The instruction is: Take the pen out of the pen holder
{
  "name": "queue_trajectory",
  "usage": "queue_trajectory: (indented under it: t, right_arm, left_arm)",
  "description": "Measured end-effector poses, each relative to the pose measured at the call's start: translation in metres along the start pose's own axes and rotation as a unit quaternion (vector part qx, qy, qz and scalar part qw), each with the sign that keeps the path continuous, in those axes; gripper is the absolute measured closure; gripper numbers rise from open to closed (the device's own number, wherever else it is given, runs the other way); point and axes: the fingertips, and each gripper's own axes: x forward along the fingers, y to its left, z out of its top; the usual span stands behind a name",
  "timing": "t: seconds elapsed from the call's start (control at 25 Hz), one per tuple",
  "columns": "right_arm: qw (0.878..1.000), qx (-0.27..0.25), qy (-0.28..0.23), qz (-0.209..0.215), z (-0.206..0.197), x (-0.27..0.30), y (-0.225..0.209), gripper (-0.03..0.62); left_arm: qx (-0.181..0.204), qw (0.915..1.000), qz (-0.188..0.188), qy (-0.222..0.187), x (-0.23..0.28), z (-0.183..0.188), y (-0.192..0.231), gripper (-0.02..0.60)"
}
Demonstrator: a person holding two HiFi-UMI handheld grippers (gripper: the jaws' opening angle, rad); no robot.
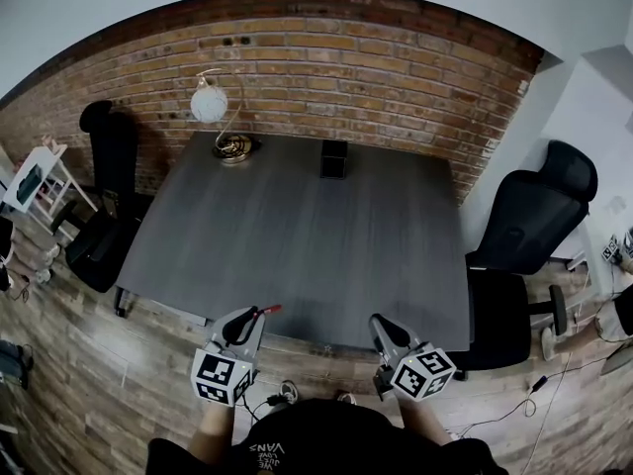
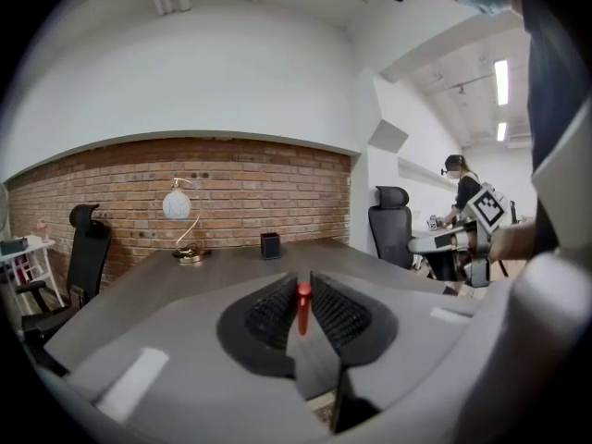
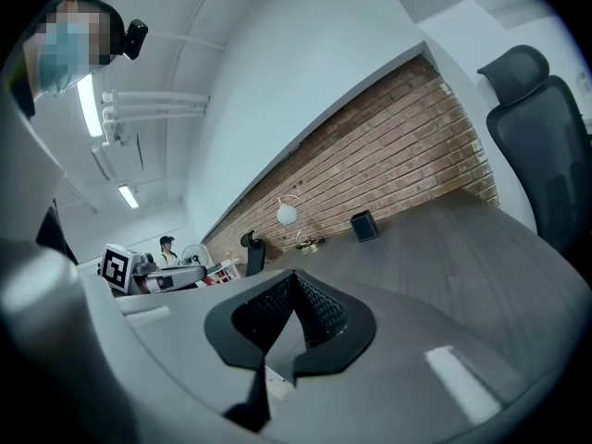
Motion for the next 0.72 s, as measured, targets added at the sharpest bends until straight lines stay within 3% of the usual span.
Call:
queue_trajectory:
  t: [0.72]
  right_arm:
    - [0.998, -0.041, 0.046, 0.003, -0.018, 0.001, -0.005, 0.592]
  left_arm:
    - [-0.024, 0.9991, 0.034, 0.003, -0.015, -0.01, -0.009, 0.48]
